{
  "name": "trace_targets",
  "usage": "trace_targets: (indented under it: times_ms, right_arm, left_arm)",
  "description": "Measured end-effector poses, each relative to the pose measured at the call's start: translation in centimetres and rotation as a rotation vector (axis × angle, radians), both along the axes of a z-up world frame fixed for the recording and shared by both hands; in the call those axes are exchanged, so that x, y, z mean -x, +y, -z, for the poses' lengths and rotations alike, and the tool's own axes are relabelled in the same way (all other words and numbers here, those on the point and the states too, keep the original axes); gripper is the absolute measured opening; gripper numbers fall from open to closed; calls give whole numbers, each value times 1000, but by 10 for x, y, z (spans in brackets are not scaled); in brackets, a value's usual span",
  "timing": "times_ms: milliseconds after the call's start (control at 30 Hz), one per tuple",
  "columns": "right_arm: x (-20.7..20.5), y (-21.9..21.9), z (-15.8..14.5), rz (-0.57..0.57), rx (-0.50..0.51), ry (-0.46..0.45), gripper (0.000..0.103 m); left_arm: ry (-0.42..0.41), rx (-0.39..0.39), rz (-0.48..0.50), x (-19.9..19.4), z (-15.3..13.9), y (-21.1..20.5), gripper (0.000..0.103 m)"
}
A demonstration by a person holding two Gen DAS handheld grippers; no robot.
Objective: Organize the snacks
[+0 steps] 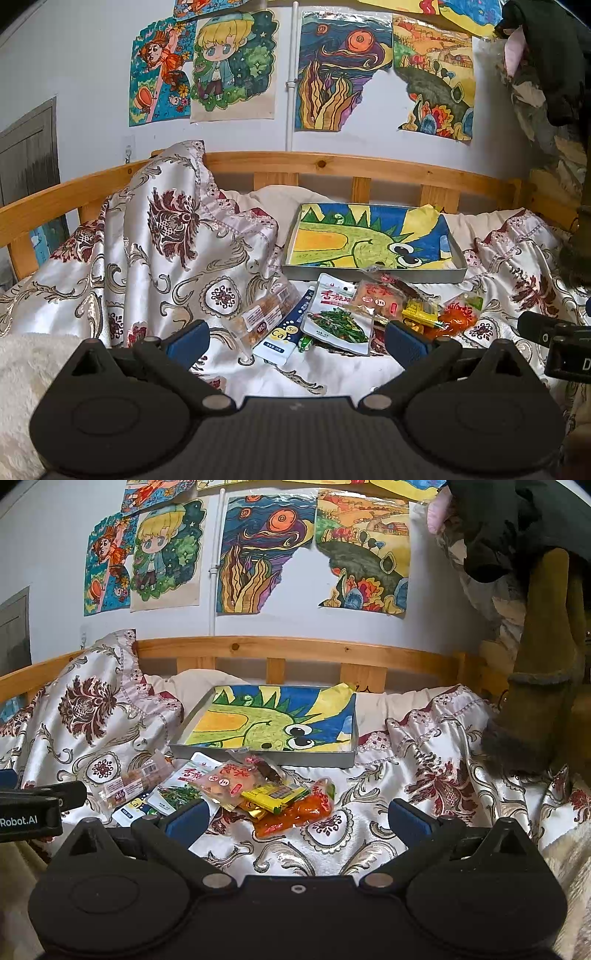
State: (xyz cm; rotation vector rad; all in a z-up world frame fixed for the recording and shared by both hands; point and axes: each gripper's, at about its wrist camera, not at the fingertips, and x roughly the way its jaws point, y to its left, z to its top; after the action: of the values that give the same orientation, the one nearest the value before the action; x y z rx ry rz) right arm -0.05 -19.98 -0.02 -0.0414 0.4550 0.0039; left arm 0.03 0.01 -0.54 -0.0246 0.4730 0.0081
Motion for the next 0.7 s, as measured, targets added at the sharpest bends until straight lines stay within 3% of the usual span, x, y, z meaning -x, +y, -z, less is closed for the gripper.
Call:
trace_targets:
  times_ms: [700]
  right_arm:
    - [1,-5,-1,15,-23,-7,102]
  left_arm:
    - [-13,12,-4,1,6,3,103]
